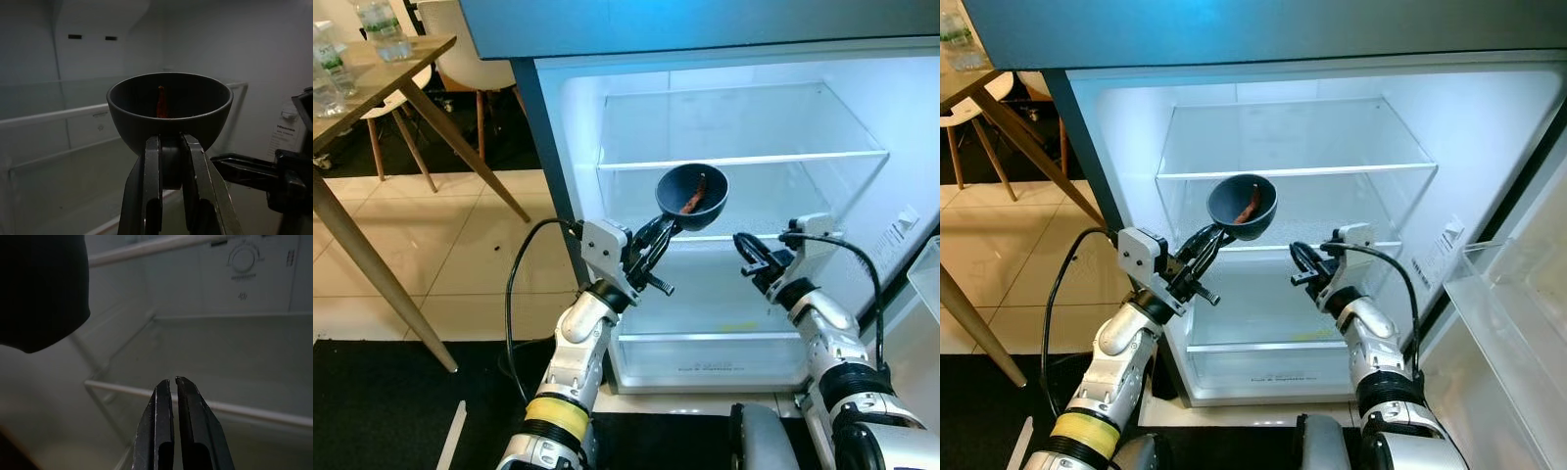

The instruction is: Restocking fridge

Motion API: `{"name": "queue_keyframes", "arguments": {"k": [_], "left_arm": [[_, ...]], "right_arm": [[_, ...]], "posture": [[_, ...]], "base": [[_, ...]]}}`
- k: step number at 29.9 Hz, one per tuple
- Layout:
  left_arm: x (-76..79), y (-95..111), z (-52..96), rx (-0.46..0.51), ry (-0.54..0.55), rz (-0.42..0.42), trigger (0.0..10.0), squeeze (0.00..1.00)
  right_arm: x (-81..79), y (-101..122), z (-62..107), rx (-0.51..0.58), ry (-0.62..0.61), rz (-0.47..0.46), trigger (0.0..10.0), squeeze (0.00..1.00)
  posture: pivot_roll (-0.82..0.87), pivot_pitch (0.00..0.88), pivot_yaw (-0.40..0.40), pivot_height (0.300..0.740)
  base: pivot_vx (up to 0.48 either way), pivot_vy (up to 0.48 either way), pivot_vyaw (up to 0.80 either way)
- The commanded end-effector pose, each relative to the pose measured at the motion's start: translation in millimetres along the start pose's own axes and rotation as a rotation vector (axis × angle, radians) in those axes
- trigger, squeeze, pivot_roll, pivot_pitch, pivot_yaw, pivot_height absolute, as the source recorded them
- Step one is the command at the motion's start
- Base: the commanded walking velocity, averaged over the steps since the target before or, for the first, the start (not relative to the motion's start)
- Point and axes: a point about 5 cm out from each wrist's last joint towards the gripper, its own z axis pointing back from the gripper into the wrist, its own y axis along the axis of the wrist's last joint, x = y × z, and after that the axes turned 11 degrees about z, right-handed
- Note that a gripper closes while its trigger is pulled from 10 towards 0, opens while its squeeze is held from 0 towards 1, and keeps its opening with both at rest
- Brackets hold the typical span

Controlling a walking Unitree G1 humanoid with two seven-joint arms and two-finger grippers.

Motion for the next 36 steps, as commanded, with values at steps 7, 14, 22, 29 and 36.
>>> {"name": "queue_keyframes", "arguments": {"k": [7,14,22,29,36], "left_arm": [[7.0,32.7,-17.7,0.108,-0.037,-0.006,10.0,0.00],[2.3,38.3,-30.0,0.114,0.035,-0.038,10.0,0.00],[-5.9,40.4,-50.0,0.103,0.134,-0.038,10.0,0.00],[-3.8,38.3,-61.0,0.092,0.158,-0.045,10.0,0.00],[-1.1,33.0,-76.7,0.077,0.218,-0.046,10.0,0.00]], "right_arm": [[2.9,27.3,-7.9,0.110,0.026,0.029,10.0,0.00],[-2.8,27.2,-7.3,0.108,0.039,0.050,10.0,0.00],[-3.2,36.2,-7.3,0.133,0.036,0.066,10.0,0.00],[-4.1,39.8,-6.3,0.144,0.036,0.074,10.0,0.00],[-7.3,43.2,-2.5,0.158,0.033,0.082,10.0,0.00]], "posture": [[-0.06,0.073,0.060,0.551],[-0.06,0.078,0.062,0.551],[-0.07,0.086,0.070,0.551],[-0.08,0.092,0.081,0.551],[-0.09,0.107,0.095,0.551]], "base": [[0.000,0.000,0.00],[0.000,0.000,0.00],[0.000,0.000,0.00],[0.000,0.000,0.00],[0.000,0.000,0.00]]}}
